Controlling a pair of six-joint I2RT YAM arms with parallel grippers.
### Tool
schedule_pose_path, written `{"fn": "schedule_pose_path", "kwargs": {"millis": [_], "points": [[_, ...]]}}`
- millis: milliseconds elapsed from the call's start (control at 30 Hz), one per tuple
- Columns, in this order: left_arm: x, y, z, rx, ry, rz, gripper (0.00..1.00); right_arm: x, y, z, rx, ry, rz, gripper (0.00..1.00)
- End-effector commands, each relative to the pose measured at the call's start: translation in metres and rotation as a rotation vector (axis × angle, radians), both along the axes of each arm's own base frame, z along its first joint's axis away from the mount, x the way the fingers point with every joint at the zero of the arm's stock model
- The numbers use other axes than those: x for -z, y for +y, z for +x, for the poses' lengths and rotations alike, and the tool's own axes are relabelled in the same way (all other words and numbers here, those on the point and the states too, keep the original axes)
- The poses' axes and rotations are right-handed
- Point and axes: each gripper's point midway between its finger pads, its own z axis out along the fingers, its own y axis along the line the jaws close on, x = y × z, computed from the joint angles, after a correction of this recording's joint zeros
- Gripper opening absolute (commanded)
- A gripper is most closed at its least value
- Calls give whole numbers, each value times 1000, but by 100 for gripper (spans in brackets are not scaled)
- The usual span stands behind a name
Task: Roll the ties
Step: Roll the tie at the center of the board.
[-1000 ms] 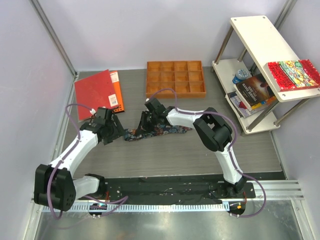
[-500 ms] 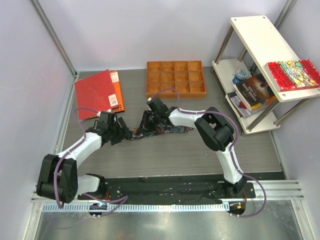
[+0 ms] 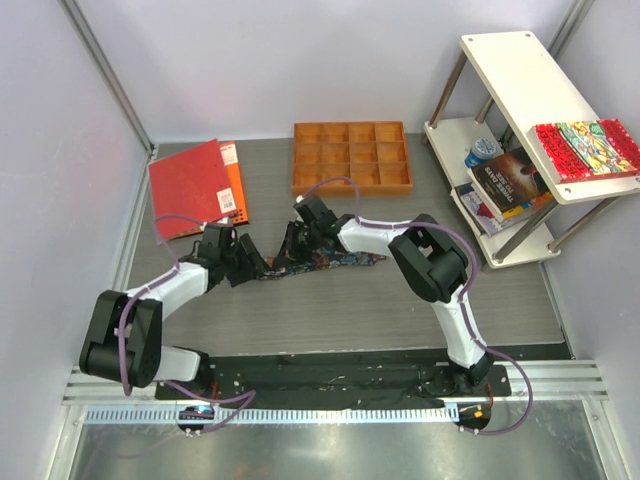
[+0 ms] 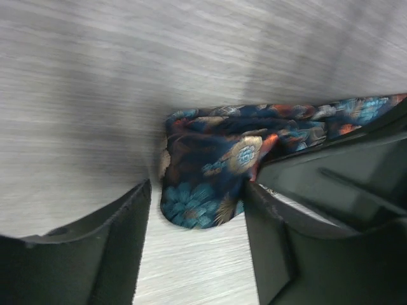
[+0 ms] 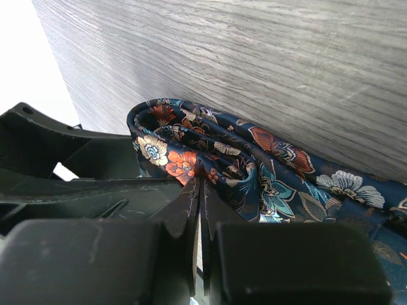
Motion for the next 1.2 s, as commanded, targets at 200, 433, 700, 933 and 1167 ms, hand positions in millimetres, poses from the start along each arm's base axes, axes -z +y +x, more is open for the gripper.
{"fn": "schedule_pose_path", "kwargs": {"millis": [200,433,700,933,1167], "points": [[15,-11,9,29,-9,-46,48,-3,-8,-2,9,-15,-24,7],[17,-13,10,30,19,-26,13,-6,-10,-1,21,-23,-23,6],[-9,9,4,-38,46,213,8,-46,-8,7,51,-81,32,6],[-35,20,3,-47,32,410,8,-59,-13,4,61,-93,44,7],[-48,32,-6,-33,50,637,8,-47,-29,-1,85,-69,19,6]]}}
